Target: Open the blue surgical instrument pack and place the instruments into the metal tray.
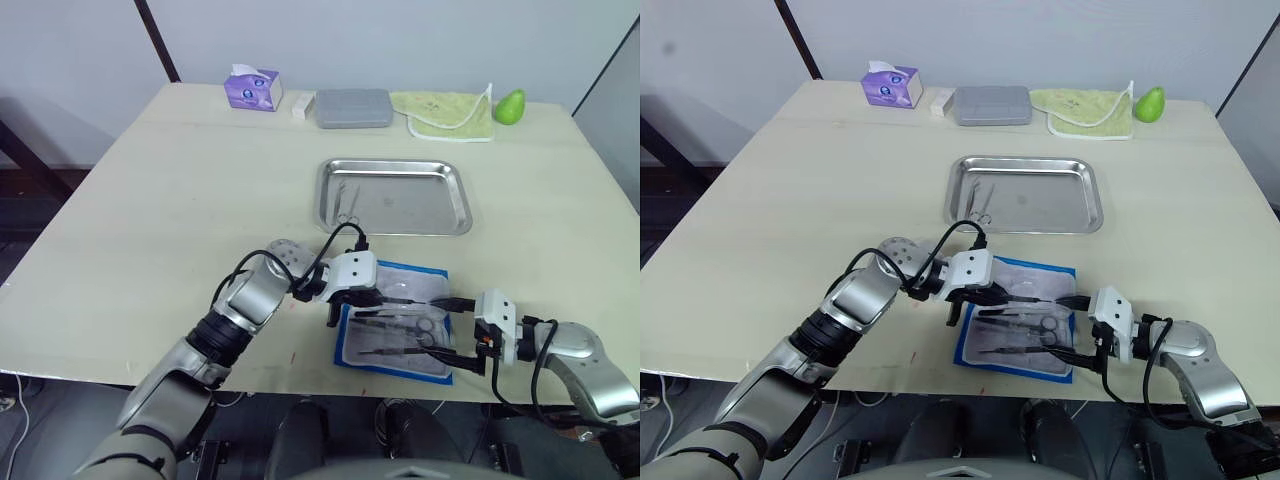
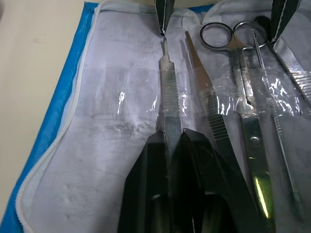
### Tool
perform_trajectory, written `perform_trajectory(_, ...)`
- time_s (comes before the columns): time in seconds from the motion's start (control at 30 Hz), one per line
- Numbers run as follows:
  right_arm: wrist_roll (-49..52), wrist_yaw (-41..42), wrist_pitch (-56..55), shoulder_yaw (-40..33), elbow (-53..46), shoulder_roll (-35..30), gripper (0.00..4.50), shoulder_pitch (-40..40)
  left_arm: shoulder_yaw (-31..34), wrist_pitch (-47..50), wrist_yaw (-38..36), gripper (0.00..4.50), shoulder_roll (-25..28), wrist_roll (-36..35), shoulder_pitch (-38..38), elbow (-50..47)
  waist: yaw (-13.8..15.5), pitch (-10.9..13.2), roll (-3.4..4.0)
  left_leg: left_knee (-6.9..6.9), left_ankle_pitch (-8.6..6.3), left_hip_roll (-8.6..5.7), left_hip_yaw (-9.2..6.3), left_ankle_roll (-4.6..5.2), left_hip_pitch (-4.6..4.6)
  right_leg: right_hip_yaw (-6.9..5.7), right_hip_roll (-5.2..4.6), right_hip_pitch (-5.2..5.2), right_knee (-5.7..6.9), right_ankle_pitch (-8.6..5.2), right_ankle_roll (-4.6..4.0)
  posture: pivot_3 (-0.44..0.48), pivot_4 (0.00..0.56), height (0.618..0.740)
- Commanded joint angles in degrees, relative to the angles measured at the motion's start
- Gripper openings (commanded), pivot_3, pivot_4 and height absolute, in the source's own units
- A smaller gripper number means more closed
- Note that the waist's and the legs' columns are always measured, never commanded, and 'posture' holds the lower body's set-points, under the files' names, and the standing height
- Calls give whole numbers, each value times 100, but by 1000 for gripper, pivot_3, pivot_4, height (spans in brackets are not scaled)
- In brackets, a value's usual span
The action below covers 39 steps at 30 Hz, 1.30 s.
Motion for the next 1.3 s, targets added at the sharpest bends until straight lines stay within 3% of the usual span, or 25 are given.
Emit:
perform_trajectory(0.03,-234,-35,354,254,302,7,4500,223,-2,-324,7,91,9,68,24,5,0,0,-1,0,0,0,1,0,0,0,0,0,0,0,0,0,150,738)
perform_trajectory(0.27,-427,-162,493,437,377,99,4500,129,-86,489,-548,91,98,-22,-428,-204,-20,-7,-8,1,0,5,-3,0,2,0,12,-1,4,0,-1,0,150,738)
perform_trajectory(0.73,-540,-231,631,604,440,69,4500,79,-143,1035,-797,91,203,126,-892,-282,-130,-10,-9,0,0,6,-3,0,6,5,15,0,6,-1,-1,0,150,738)
perform_trajectory(1.0,-539,-193,618,624,515,5,4500,45,18,1119,-937,91,601,36,-796,-536,-150,-14,-14,-1,0,8,-2,0,9,7,17,0,9,-2,-2,0,150,738)
perform_trajectory(1.3,-545,-119,568,613,648,3,4500,-26,453,956,-1105,91,1447,-171,-482,-738,-147,-17,-19,-2,0,9,0,0,12,10,16,-1,10,-2,-3,0,150,738)
